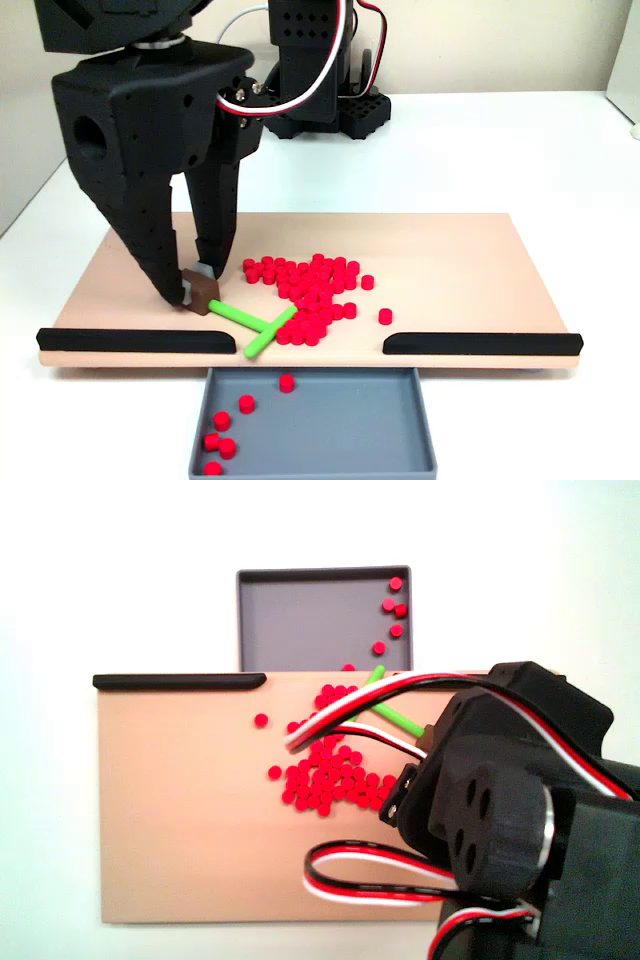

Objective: Push granules from right to the grey container

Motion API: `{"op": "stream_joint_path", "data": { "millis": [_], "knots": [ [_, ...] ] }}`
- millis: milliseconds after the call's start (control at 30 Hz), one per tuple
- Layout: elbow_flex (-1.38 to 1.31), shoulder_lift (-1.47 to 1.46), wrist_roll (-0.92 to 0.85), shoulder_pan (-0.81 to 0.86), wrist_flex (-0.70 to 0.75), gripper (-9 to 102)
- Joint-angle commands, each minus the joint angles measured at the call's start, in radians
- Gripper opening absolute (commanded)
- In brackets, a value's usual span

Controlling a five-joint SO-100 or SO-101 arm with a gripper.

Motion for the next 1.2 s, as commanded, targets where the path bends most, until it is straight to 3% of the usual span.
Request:
{"op": "stream_joint_path", "data": {
  "millis": [0, 1167],
  "knots": [
    [-0.031, 0.014, 0.025, -0.009, -0.006, 0],
    [-0.032, 0.011, 0.351, -0.035, -0.006, 0]
  ]
}}
